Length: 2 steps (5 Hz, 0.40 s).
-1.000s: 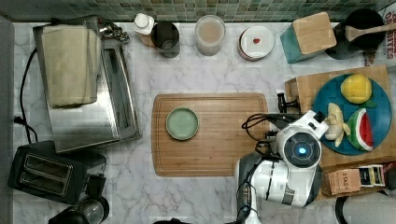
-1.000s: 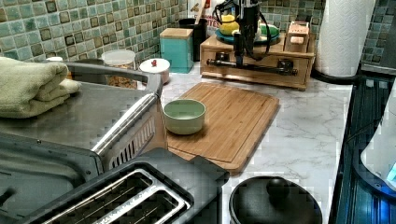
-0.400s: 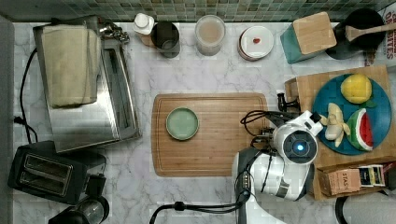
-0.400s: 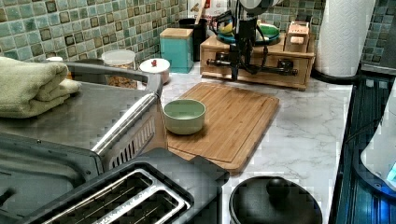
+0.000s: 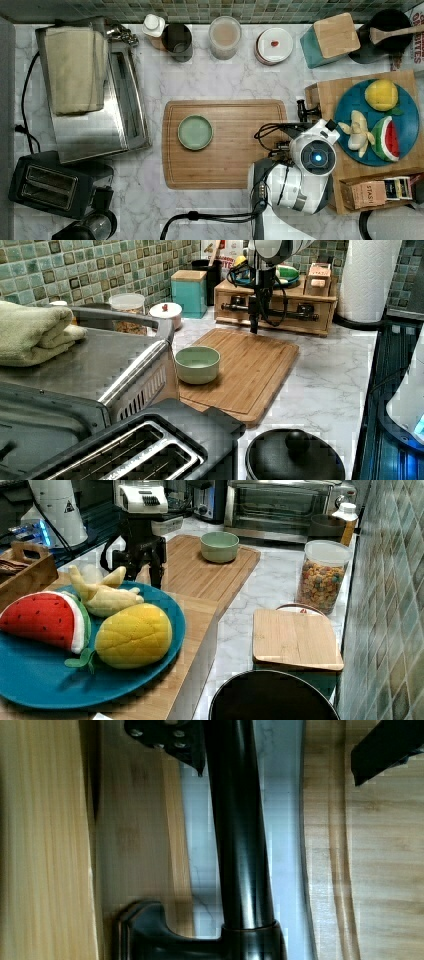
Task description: Open the drawer.
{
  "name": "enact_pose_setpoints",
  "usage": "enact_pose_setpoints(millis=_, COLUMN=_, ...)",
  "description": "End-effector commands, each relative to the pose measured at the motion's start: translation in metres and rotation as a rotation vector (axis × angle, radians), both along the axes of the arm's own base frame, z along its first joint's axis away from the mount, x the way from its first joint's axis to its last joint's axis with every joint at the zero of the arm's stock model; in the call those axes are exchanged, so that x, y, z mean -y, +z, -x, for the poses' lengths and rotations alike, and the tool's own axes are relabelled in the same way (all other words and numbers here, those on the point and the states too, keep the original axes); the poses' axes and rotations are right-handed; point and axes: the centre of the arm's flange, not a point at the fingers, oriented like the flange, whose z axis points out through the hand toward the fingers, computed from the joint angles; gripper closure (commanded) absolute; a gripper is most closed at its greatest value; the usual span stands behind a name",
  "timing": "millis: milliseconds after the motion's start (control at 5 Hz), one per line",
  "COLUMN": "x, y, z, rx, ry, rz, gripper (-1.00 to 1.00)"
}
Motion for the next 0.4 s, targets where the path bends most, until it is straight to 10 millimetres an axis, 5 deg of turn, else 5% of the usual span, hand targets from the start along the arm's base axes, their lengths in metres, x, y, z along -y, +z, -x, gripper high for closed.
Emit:
enact_pose_setpoints(millis=200, x=-0.052, y=0.013, z=-0.014, rx=-0.032, ry=0.274, rz=-0.146, gripper=-1.0)
enact_pose_setpoints(millis=400, x=-0.098, y=0.01, z=-0.018, rx=-0.057, ry=0.277, rz=-0.194, gripper=-1.0)
